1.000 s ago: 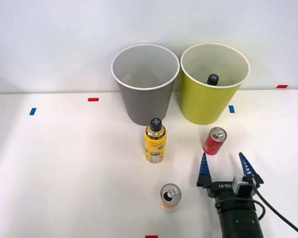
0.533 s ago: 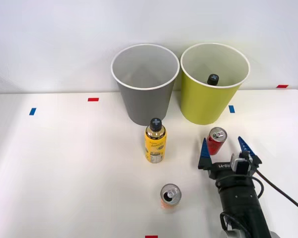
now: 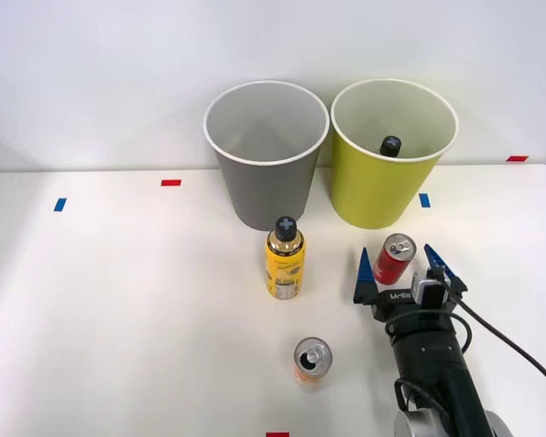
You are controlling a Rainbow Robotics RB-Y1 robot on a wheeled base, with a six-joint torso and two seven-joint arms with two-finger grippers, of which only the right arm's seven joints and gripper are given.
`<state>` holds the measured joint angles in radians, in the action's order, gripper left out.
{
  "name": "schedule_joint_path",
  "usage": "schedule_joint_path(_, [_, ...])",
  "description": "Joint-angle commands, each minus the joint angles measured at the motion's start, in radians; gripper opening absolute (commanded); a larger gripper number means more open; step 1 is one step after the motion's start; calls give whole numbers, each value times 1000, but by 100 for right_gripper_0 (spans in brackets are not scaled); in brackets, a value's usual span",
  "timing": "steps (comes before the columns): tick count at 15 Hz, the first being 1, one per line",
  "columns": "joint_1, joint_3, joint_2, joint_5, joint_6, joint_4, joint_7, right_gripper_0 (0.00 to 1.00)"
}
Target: Put cans in the gray bin, plastic bottles in the light green bin
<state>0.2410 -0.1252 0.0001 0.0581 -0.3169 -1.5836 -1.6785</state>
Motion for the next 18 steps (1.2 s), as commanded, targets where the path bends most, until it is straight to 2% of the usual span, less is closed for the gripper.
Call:
schedule_joint_path(1, [-6, -1, -2, 3, 12, -1, 2, 100])
schedule_joint_path(13, [-31, -4, -23, 16, 41, -1, 5, 100])
schedule_joint_path(15, [-29, -4, -23, 16, 41, -1, 3, 28])
schedule_joint_path(16, [-29, -4, -23, 16, 41, -1, 2, 0])
schedule_joint_path(18, [-26, -4, -20, 14, 41, -1, 3, 0])
